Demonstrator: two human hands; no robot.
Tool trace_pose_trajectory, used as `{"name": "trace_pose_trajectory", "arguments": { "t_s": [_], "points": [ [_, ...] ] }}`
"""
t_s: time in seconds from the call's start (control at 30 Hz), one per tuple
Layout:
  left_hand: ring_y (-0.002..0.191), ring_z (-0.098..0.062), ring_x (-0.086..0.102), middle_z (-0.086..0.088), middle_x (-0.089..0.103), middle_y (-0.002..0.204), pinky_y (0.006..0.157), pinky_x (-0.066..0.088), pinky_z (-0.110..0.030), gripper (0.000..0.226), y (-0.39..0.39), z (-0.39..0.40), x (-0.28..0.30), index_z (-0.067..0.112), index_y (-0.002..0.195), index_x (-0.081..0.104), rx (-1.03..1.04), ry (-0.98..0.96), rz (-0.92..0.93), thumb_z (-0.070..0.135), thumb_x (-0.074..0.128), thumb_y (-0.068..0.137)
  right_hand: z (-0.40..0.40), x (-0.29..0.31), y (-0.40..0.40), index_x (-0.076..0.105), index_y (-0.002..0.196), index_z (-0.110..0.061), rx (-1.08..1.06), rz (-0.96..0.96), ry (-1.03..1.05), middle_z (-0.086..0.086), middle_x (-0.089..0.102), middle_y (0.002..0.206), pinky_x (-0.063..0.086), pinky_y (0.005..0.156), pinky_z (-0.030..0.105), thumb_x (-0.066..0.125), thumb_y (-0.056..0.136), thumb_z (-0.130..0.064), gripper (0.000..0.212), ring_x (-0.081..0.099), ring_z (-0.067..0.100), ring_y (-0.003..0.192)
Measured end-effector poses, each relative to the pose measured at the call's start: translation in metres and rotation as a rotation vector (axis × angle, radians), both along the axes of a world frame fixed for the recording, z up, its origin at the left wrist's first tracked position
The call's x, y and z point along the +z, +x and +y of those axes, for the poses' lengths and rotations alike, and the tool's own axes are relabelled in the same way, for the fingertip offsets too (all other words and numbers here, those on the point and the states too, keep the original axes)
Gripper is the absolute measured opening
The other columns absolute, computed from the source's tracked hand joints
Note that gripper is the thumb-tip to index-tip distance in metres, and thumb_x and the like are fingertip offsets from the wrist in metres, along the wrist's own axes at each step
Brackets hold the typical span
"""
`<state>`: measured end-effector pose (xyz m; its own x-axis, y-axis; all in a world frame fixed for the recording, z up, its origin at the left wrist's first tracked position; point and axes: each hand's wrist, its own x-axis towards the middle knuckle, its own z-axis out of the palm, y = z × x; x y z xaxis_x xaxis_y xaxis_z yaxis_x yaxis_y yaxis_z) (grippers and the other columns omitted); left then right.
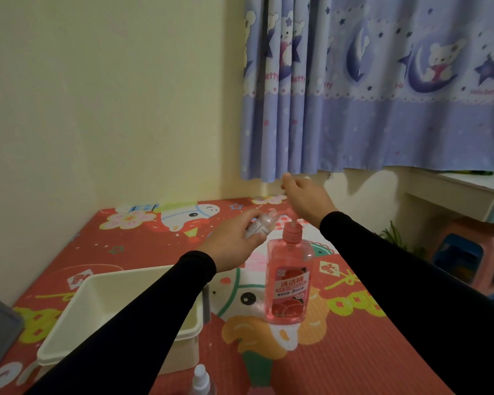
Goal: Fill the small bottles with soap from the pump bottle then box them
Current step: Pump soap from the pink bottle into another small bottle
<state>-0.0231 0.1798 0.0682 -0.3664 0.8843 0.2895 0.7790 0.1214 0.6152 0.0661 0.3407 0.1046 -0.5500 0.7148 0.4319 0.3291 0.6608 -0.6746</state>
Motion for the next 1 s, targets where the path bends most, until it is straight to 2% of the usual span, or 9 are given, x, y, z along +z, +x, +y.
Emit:
{"name": "trace_pose_trajectory", "arguments": {
  "t_s": [0.13, 0.33, 0.47, 0.6, 0.73, 0.83, 0.93, 1.0],
  "points": [
    [0.094, -0.029, 0.063, 0.000, 0.058, 0.112, 0.080, 0.055, -0.044, 0.030, -0.003, -0.003, -0.003, 0.028, 0.126, 0.047, -0.001, 0.000, -0.021, 0.032, 0.051, 0.097, -0.002, 0.004, 0.000, 0.066, 0.101, 0.002, -0.020, 0.047, 0.038, 0.017, 0.069, 0.106, 0.047, 0.092, 0.041, 0.027, 0.101, -0.042, 0.059, 0.060, 0.032, 0.100],
    [0.085, -0.022, 0.064, 0.002, 0.060, 0.106, 0.074, 0.054, -0.038, 0.027, -0.008, -0.008, -0.012, 0.030, 0.122, 0.047, 0.033, 0.010, -0.075, 0.034, 0.053, 0.096, -0.008, 0.009, 0.005, 0.066, 0.104, 0.000, 0.033, 0.024, 0.013, 0.016, 0.069, 0.107, 0.048, 0.094, 0.042, 0.028, 0.099, -0.046, 0.059, 0.061, 0.030, 0.101],
    [0.093, -0.014, 0.062, 0.005, 0.057, 0.113, 0.071, 0.049, -0.023, 0.033, -0.007, -0.018, -0.014, 0.030, 0.128, 0.044, 0.053, 0.041, -0.134, 0.032, 0.053, 0.096, -0.018, 0.010, 0.015, 0.060, 0.109, 0.006, 0.081, 0.030, 0.052, 0.022, 0.065, 0.112, 0.046, 0.096, 0.045, 0.031, 0.099, -0.047, 0.061, 0.059, 0.033, 0.107],
    [0.100, -0.018, 0.060, 0.005, 0.057, 0.111, 0.087, 0.051, -0.036, 0.030, -0.003, -0.035, -0.010, 0.027, 0.124, 0.046, 0.071, 0.104, -0.154, 0.030, 0.054, 0.096, -0.030, 0.011, 0.025, 0.059, 0.109, 0.005, 0.094, 0.027, 0.102, 0.022, 0.065, 0.111, 0.047, 0.093, 0.044, 0.032, 0.099, -0.048, 0.061, 0.059, 0.034, 0.105],
    [0.092, -0.022, 0.064, 0.000, 0.061, 0.107, 0.078, 0.056, -0.039, 0.025, -0.001, -0.057, -0.007, 0.027, 0.118, 0.047, 0.087, 0.167, -0.207, 0.028, 0.055, 0.095, -0.046, 0.012, 0.033, 0.058, 0.109, 0.005, 0.092, 0.039, 0.119, 0.023, 0.064, 0.110, 0.047, 0.091, 0.044, 0.033, 0.099, -0.049, 0.060, 0.058, 0.035, 0.103],
    [0.091, -0.022, 0.065, -0.002, 0.063, 0.107, 0.080, 0.056, -0.041, 0.025, 0.002, -0.077, -0.006, 0.025, 0.117, 0.047, 0.114, 0.198, -0.212, 0.028, 0.057, 0.094, -0.064, 0.010, 0.042, 0.058, 0.108, 0.006, 0.113, 0.036, 0.125, 0.024, 0.064, 0.111, 0.048, 0.093, 0.048, 0.032, 0.099, -0.049, 0.062, 0.059, 0.036, 0.105],
    [0.089, -0.022, 0.065, -0.004, 0.066, 0.103, 0.077, 0.054, -0.038, 0.023, 0.001, -0.090, -0.007, 0.027, 0.113, 0.047, 0.134, 0.231, -0.254, 0.027, 0.060, 0.093, -0.074, 0.005, 0.046, 0.060, 0.108, 0.005, 0.125, 0.021, 0.136, 0.022, 0.066, 0.111, 0.048, 0.093, 0.047, 0.032, 0.100, -0.047, 0.060, 0.060, 0.035, 0.105],
    [0.085, -0.019, 0.065, -0.002, 0.068, 0.100, 0.074, 0.054, -0.034, 0.023, 0.004, -0.106, -0.008, 0.027, 0.111, 0.047, 0.153, 0.243, -0.256, 0.026, 0.061, 0.092, -0.089, -0.002, 0.052, 0.063, 0.109, -0.001, 0.149, 0.022, 0.135, 0.015, 0.068, 0.111, 0.048, 0.093, 0.043, 0.033, 0.101, -0.045, 0.054, 0.061, 0.029, 0.104]
  ]
}}
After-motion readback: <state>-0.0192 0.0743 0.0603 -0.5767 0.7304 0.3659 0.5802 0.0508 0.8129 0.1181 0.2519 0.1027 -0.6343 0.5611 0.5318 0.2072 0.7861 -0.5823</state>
